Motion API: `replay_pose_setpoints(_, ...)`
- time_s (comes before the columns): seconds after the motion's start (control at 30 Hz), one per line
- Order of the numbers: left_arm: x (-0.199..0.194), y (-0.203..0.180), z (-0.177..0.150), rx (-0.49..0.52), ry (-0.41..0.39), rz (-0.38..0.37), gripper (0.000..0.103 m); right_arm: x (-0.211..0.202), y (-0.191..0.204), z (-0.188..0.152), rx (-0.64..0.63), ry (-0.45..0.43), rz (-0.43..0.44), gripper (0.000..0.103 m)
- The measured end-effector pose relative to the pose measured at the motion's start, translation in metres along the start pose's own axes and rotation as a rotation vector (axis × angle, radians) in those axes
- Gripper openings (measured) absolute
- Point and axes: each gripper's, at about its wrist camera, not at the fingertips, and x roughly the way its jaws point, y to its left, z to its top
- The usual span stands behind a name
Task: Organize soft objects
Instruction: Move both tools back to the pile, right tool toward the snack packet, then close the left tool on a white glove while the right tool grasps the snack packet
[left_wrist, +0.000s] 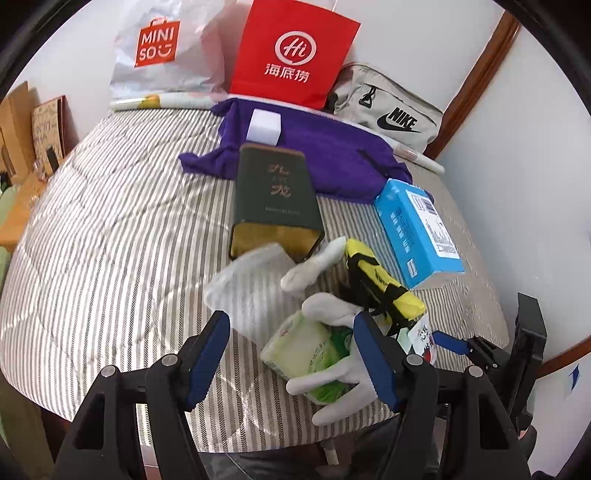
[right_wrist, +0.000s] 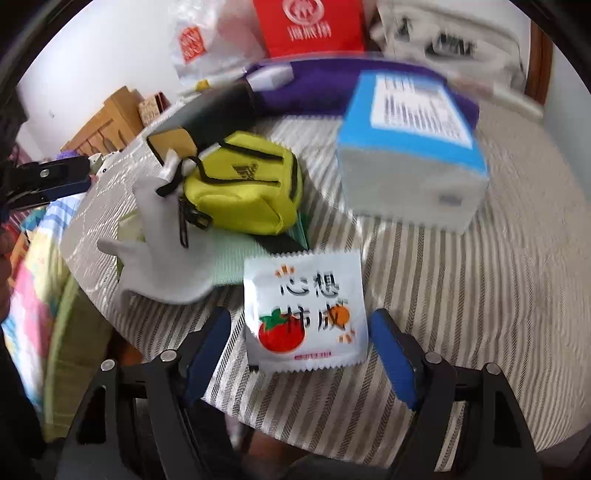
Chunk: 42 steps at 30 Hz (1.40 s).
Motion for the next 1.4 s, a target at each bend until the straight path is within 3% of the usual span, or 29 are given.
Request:
replay_pose_setpoints(0.07, 0.004, 0.001, -0.003, -0.011, 0.008, -0.006, 0.068, -0.001, 0.0, -0.001, -0.007, -0.012, -0.015, 0.058)
replay_pose_setpoints(0.13, 0.008, 0.001, -0.006, -0.019, 0.022, -0.015, 0.068, -0.002, -0.005, -0.001, 0.013, -0.02, -0.003, 0.051)
replay_pose_setpoints(0.27, 0.013, -0.003, -0.011, -0.004, 0.034, -0.011, 0.068, -0.008, -0.018, -0.001, 0.058, -0.041, 0.033, 0.048)
replay_pose_setpoints(0.6, 0.021, -0.008, -0.01, 0.016, 0.019, 0.026, 0.068, -0.024, -0.035, 0.0, 0.073, -0.083, 0.013, 0.048)
replay_pose_setpoints(0.97, 0.035, 0.002, 0.002, -0.025, 0.017, 0.002, 0.068, -0.018, -0.053, -0.001, 0.127, -0.066, 0.002, 0.048)
replay_pose_setpoints(1.2, 0.054, -0.013, 0.025, 0.066, -0.016, 0.017, 0.065, -0.014, -0.065, 0.002, 0.155, -0.073, -0.016, 0.048)
replay_pose_setpoints(1.4, 0.083, -0.021, 0.033, 0.124, 0.025, 0.006, 0.052, -0.011, -0.068, 0.006, 0.146, -0.072, -0.021, 0.048)
